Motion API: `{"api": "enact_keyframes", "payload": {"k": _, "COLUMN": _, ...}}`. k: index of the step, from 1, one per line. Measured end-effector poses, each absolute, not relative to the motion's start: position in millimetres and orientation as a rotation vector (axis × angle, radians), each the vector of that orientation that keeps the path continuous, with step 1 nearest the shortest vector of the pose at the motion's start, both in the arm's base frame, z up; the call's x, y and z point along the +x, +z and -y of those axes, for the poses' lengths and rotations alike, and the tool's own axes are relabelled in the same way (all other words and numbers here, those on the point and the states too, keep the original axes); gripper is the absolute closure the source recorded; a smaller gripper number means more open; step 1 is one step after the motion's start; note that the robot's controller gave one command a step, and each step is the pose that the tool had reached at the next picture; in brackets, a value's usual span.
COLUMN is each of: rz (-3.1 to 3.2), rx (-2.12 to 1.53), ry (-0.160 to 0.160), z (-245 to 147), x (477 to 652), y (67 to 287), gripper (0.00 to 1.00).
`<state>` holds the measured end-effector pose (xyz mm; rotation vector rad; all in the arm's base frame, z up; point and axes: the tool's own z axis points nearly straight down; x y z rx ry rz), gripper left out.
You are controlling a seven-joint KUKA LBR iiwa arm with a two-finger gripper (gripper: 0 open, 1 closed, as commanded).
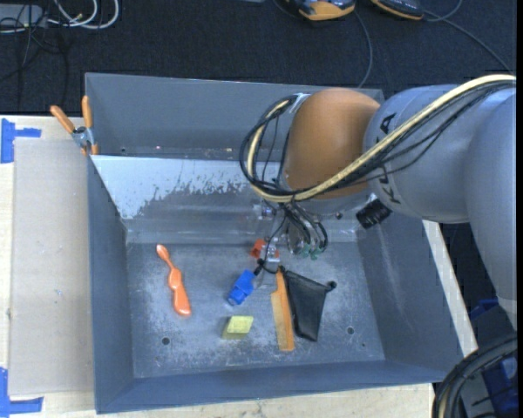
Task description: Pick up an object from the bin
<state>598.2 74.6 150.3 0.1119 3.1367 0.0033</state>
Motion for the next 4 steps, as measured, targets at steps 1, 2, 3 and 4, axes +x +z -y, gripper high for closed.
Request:
{"api": "enact_keyframes", "payload": {"k": 1, "rz": -3.135, "rx": 0.169, "ry": 0.003, "z": -29.4, "x": 585.8, "y": 81.5, "gripper": 0.00}}
{"api": "enact_keyframes", "payload": {"k": 2, "rz": -3.133, "rx": 0.172, "ry": 0.004, "z": -26.1, "x": 587.0, "y": 84.7, "gripper": 1.00}}
{"api": "enact_keyframes", "payload": {"k": 3, "rz": -3.133, "rx": 0.174, "ry": 0.005, "z": -25.9, "x": 587.0, "y": 84.6, "gripper": 1.00}}
{"api": "enact_keyframes", "payload": {"k": 4, "rz": -3.133, "rx": 0.176, "ry": 0.006, "z": -25.7, "x": 587.0, "y": 84.6, "gripper": 1.00}}
